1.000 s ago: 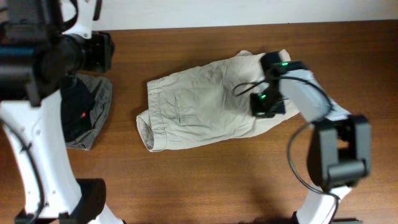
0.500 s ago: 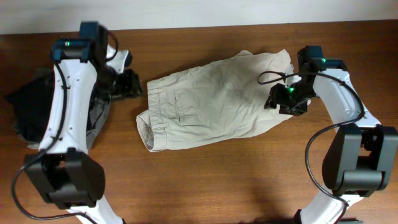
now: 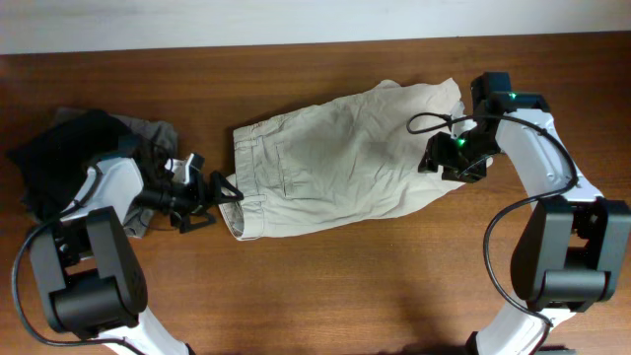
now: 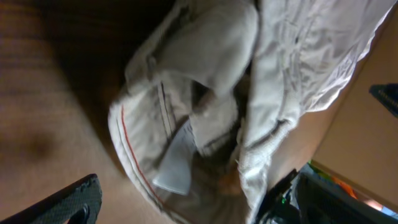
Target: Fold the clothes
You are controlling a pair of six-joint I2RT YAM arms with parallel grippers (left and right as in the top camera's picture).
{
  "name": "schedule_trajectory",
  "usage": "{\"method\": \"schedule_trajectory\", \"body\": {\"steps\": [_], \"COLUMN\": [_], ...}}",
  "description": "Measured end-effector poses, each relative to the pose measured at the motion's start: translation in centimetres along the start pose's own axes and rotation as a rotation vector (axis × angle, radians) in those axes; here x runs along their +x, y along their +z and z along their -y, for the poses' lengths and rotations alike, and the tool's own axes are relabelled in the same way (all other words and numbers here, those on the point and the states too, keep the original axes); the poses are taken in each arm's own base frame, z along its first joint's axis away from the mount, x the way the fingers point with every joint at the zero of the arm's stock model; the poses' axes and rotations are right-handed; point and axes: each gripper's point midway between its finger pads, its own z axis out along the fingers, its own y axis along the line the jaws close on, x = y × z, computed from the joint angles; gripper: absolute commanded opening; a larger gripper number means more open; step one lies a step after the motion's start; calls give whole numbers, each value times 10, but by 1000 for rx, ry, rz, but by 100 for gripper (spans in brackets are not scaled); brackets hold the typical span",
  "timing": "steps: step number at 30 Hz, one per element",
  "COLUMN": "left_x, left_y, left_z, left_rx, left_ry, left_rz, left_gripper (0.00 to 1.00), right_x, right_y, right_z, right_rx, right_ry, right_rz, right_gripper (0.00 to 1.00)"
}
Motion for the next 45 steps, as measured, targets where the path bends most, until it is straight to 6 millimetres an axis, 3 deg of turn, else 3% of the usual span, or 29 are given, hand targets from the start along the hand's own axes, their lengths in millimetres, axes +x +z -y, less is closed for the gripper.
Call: {"method": "schedule_trajectory", "body": {"steps": [8, 13, 18, 19, 21, 24, 25, 28, 32, 37, 42, 45], "left_x": [-3, -14, -20, -19, -19, -21, -23, -30, -29, -24, -44, -62], "left_y": [17, 27, 50, 54, 60, 66, 67, 66, 65, 42, -42, -97], "left_z": [-7, 8, 34, 38, 43, 43, 42, 44, 43, 37, 54, 81], "left_rx": [50, 80, 78, 72, 58, 30, 26, 31, 32, 3, -100, -171], "left_ry": [-38, -33, -5, -2, -3, -12, -12, 4, 13, -24, 26, 147], "left_rz": [54, 88, 94, 91, 95, 111, 120, 146, 143, 110, 191, 300], "left_gripper": [99, 99, 98, 94, 70, 26, 15, 1, 1, 1, 1, 1], "right_x": [0, 0, 0, 0, 0, 0, 0, 0, 1, 2, -5, -9], "right_y": [0, 0, 0, 0, 0, 0, 0, 0, 0, -6, -40, -64], "right_z": [-1, -1, -1, -1, -1, -2, -2, -2, -2, -1, -5, -10], "right_rx": [-3, -4, -7, -8, -8, -11, -11, -11, -10, 2, 13, 13], "right_ry": [-12, -23, -24, -23, -24, -26, -26, -26, -26, -28, -47, -61], "right_rz": [0, 0, -1, -1, -1, -2, -2, -2, -4, 8, 108, 179], "right_gripper": [56, 56, 56, 56, 54, 51, 51, 50, 50, 52, 57, 57]}}
